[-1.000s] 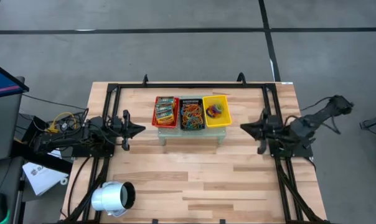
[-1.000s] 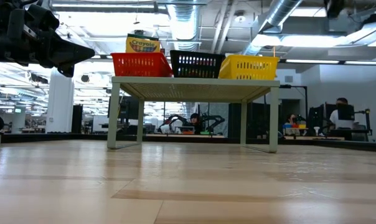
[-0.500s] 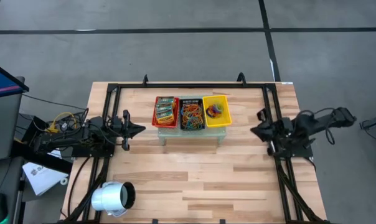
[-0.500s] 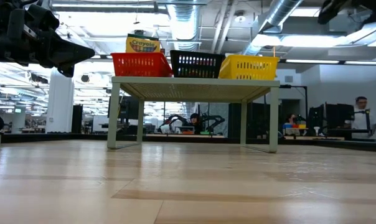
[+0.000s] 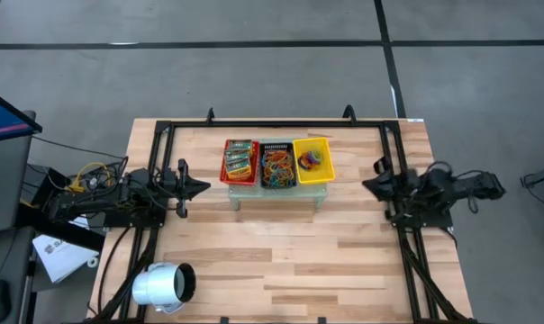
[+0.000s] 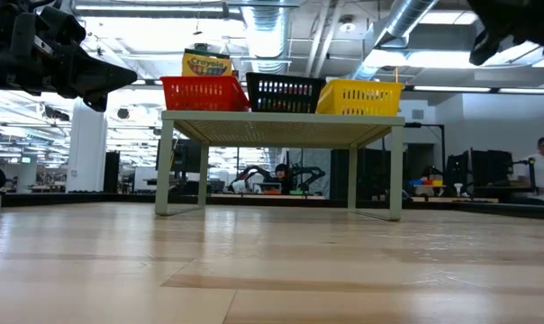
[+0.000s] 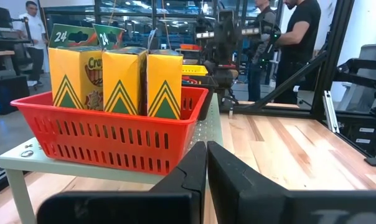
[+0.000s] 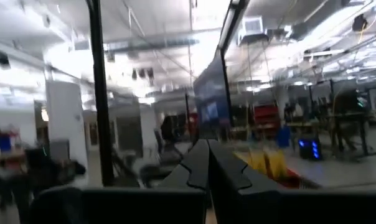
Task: Pick & Place Office Desk Supplies
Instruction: Return to Home Position
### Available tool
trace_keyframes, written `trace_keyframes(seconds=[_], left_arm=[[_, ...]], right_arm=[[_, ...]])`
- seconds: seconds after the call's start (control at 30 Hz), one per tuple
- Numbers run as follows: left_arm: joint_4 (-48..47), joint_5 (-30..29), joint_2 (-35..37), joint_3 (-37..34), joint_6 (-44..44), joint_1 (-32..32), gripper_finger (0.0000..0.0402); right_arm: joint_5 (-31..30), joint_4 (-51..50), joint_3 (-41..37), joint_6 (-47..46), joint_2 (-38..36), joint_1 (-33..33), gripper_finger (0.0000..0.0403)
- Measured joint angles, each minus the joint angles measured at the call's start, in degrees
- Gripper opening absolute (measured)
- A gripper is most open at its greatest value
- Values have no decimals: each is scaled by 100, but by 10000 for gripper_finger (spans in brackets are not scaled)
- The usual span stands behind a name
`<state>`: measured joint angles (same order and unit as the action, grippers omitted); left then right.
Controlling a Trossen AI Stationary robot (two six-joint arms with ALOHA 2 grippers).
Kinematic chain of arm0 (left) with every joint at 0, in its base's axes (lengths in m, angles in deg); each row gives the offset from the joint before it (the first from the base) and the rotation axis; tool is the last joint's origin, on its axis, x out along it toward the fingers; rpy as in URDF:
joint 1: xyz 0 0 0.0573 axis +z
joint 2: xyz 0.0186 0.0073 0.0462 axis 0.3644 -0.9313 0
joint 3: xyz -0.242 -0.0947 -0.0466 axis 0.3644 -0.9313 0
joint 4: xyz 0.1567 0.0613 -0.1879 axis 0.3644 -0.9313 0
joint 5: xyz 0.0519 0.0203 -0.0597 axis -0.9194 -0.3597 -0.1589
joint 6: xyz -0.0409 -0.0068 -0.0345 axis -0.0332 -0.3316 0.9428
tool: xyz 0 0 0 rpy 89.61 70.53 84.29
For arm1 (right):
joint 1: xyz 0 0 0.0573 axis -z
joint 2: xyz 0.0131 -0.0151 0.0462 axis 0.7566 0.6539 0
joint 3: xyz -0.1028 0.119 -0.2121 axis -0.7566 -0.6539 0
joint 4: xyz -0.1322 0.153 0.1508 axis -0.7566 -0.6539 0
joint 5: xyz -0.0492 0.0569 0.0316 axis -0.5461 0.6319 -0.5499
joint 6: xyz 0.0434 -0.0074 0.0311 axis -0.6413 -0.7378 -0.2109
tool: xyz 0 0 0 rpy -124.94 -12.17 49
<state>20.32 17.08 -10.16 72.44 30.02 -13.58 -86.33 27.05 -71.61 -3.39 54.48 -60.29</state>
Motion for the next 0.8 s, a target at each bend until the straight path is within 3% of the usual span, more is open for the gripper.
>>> trace_keyframes(seconds=[0.07, 0.27, 0.53, 0.8], left_arm=[[1, -1, 0, 0, 0, 0, 8], [3, -1, 0, 0, 1, 0, 8], [4, -1, 0, 0, 2, 0, 8], [6, -1, 0, 0, 0, 0, 8]], right_arm=[[-6, 265, -371, 114, 41, 10, 0], [65, -246, -403, 73, 37, 10, 0], [83, -1853, -405, 272, -87, 103, 0], [221, -1856, -407, 615, -88, 555, 0]])
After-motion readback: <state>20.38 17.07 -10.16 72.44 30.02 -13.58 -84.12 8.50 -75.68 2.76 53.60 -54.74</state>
